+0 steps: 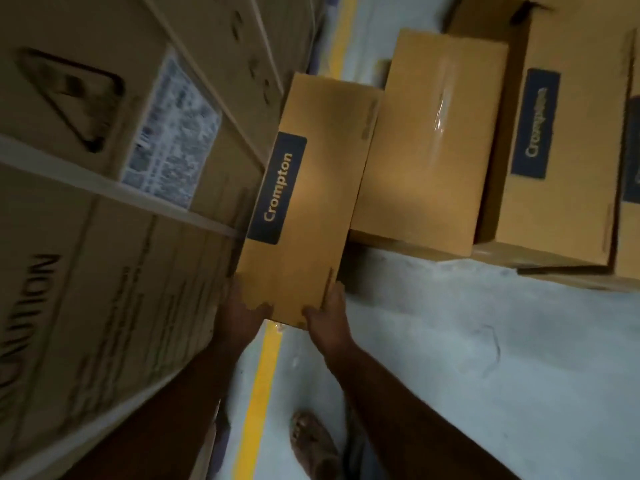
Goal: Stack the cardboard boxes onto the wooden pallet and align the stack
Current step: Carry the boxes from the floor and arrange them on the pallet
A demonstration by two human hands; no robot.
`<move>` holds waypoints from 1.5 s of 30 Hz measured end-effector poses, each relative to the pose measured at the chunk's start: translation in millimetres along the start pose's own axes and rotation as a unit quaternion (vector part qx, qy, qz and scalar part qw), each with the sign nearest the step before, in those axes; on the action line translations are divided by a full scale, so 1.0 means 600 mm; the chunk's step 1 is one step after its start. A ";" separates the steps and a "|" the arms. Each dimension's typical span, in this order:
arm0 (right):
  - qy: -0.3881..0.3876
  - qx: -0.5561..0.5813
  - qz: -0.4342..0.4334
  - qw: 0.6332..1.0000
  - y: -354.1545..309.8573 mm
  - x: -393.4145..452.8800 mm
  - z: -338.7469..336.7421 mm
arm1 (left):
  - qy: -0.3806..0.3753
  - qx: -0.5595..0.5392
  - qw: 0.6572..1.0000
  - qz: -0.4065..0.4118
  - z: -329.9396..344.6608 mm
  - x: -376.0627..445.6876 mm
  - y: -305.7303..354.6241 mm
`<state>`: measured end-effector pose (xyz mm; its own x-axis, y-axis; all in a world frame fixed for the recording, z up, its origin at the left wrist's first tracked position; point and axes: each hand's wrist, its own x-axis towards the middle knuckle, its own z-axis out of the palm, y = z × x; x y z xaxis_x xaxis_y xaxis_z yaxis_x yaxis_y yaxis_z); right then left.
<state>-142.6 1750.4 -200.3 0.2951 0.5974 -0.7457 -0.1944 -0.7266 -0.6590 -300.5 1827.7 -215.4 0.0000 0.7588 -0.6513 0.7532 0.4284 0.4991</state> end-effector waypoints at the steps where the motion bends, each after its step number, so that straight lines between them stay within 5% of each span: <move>1: -0.002 0.033 0.026 0.999 0.011 0.021 0.006 | 0.005 -0.011 1.000 -0.009 0.010 0.021 -0.006; 6: 0.001 0.074 0.065 0.995 0.048 0.034 0.004 | 0.029 0.017 0.999 -0.037 0.017 0.037 -0.028; 13: 0.007 0.033 0.123 0.992 0.127 -0.077 -0.071 | -0.009 -0.010 0.999 -0.053 0.040 -0.113 -0.059; 22: 0.169 -0.096 0.075 0.978 0.177 -0.255 -0.129 | 0.067 -0.214 0.968 -0.113 0.078 -0.347 -0.086; 32: 0.263 -0.066 0.038 0.962 0.140 -0.505 -0.230 | -0.004 -0.214 0.976 0.028 0.020 -0.639 -0.063; 38: 0.304 -0.016 0.026 0.952 0.196 -0.581 -0.294 | -0.067 -0.262 0.961 0.061 0.076 -0.737 -0.046; 43: 0.328 0.003 0.083 0.941 0.274 -0.581 -0.371 | -0.128 -0.129 0.963 0.200 0.130 -0.722 -0.012; 45: 0.353 0.016 0.114 0.929 0.279 -0.566 -0.399 | -0.056 -0.031 0.985 0.160 0.142 -0.697 -0.022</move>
<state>-51.6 1344.7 -33.6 0.7802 0.0509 -0.6234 -0.3506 -0.7899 -0.5032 -254.1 1462.8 1.9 0.3050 0.8029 -0.5122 0.6609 0.2089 0.7209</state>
